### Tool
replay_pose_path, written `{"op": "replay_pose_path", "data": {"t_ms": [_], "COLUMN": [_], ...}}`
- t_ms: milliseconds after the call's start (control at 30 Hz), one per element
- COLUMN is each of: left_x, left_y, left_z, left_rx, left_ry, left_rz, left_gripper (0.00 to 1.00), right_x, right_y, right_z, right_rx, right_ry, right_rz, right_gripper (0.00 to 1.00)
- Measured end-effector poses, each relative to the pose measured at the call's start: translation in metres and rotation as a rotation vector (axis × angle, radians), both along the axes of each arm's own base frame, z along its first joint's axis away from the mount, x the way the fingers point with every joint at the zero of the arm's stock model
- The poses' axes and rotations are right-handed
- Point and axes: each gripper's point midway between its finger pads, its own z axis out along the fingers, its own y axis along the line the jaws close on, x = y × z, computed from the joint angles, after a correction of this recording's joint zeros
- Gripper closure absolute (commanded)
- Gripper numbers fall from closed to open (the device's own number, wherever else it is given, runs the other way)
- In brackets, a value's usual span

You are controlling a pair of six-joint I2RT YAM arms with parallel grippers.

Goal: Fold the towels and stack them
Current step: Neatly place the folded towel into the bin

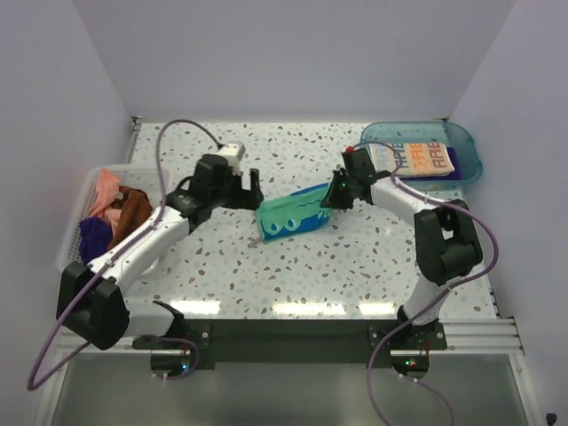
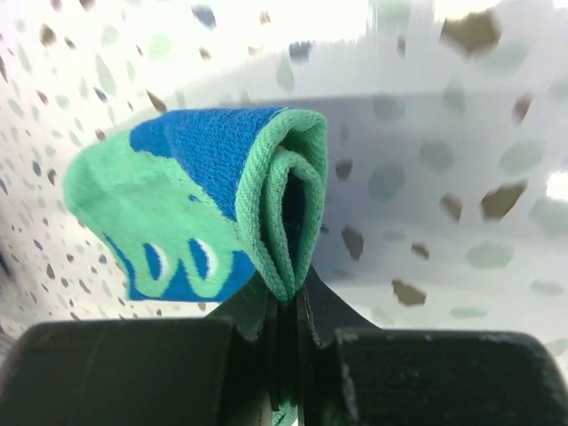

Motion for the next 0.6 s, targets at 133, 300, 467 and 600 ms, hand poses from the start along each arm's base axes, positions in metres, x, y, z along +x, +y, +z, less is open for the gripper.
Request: {"op": "replay_pose_path", "data": {"t_ms": [133,300,467,600], "left_x": [0.019,-0.007,-0.016,-0.015], "left_y": [0.101,0.137,0.147,0.154], "left_z": [0.009,-0.004,-0.021,-0.022], "left_rx": [-0.017,-0.005,0.050,0.075], "left_ry": [-0.018,-0.010,0.018,0.010], "left_rz": [0.260,0.345,0.378,0.408], "left_gripper": [0.00,0.00,0.00,0.00], "right_x": [0.041,0.092,0.127,0.155], "right_y": [-0.012,-0.034,-0.064,-0.096], "right_z": [0.027,0.064,0.105,0.134], "right_rx": [-0.052,-0.151,-0.248,-0.313], "right_ry": [-0.048,-0.121,-0.214,-0.278], "right_rz": [0.031,0.052,0.050,0.028], "right_gripper": [1.00,1.00,1.00,1.00]}}
